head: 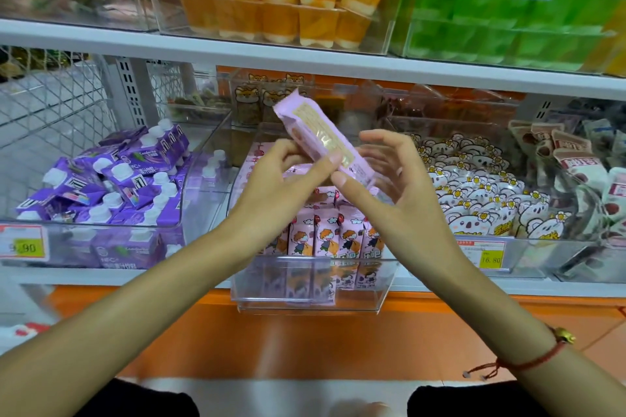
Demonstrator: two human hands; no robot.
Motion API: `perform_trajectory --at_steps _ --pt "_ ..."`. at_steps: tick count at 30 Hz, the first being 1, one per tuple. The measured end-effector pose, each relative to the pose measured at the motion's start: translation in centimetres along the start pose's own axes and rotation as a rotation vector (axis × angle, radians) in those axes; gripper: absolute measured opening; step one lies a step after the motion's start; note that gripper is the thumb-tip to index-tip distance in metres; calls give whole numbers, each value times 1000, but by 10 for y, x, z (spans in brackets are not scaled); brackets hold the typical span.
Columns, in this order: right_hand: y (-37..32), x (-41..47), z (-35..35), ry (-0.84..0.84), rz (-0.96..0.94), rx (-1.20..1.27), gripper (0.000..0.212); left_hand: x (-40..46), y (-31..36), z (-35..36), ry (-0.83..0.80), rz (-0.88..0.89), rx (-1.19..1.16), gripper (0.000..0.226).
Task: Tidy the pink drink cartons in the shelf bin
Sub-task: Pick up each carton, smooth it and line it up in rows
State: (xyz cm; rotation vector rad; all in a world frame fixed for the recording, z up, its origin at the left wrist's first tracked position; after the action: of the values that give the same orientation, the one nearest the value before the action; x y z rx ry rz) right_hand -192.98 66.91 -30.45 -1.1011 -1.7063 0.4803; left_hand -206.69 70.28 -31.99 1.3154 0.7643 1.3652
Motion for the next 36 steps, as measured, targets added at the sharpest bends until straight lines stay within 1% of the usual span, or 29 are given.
perform_trajectory --at_steps 2,4,5,6,8,9,10,11,14,16,17,19,21,23,24,26,27,29,31,32,33,36 --pt "-3 -1 2 -35 -9 6 33 0 -9 0 -5 -149 -162 33" --pt "-3 0 1 -41 -1 10 28 -1 -13 0 -19 -220 -227 34" --pt "-1 1 -1 -27 16 9 26 -2 -13 -1 -12 -216 -228 36" --pt "2 2 -4 -9 51 8 24 -2 -12 -4 12 -191 -191 43" --pt "12 2 -10 15 154 67 23 -1 -5 -14 118 -102 -34 72" --pt "17 2 -11 21 207 136 22 -2 1 -17 156 -41 48 80" --pt "21 2 -12 29 255 210 20 -3 8 -17 150 29 113 77" --pt "26 2 -13 42 299 273 18 -4 12 -13 111 81 155 69" --pt "35 3 -16 82 375 398 18 -9 15 2 -5 124 231 47" --pt "37 4 -19 105 383 434 21 -11 19 6 -41 182 309 38" --pt "37 4 -21 118 381 415 26 -11 21 6 -43 204 344 35" --pt "38 5 -26 150 358 297 38 -10 24 3 -29 224 360 33" --pt "36 6 -31 181 303 130 43 -7 27 -4 21 258 349 32" --pt "30 5 -35 203 197 -34 44 -2 29 -16 111 290 337 30" --pt "26 3 -34 190 136 -117 38 1 29 -22 154 302 335 30" --pt "22 -1 -22 75 15 -338 27 11 27 -30 216 306 364 30" --pt "20 -4 -13 -15 -36 -473 27 19 24 -32 234 300 394 31" --pt "21 -12 6 -195 -136 -744 36 37 16 -32 253 275 458 33" --pt "21 -16 18 -324 -268 -988 42 58 7 -25 241 250 554 35" --pt "21 -17 21 -368 -303 -1052 44 68 3 -19 230 242 617 36" --pt "22 -18 20 -398 -307 -1067 45 78 -2 -13 217 236 677 38" --pt "24 -20 17 -440 -287 -1013 44 103 -14 5 148 260 822 38"
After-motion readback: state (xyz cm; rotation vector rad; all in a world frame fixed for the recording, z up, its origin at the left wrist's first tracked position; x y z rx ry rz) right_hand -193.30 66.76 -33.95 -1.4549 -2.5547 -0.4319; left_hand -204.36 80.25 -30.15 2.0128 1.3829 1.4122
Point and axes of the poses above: each hand's wrist, its own x-axis towards the middle knuckle, its own z-axis out of the palm, y = z × x, the point moved 7 cm from there along x, towards the middle knuckle, and after that the axes turned 13 degrees about -x, right-handed, at the moved point
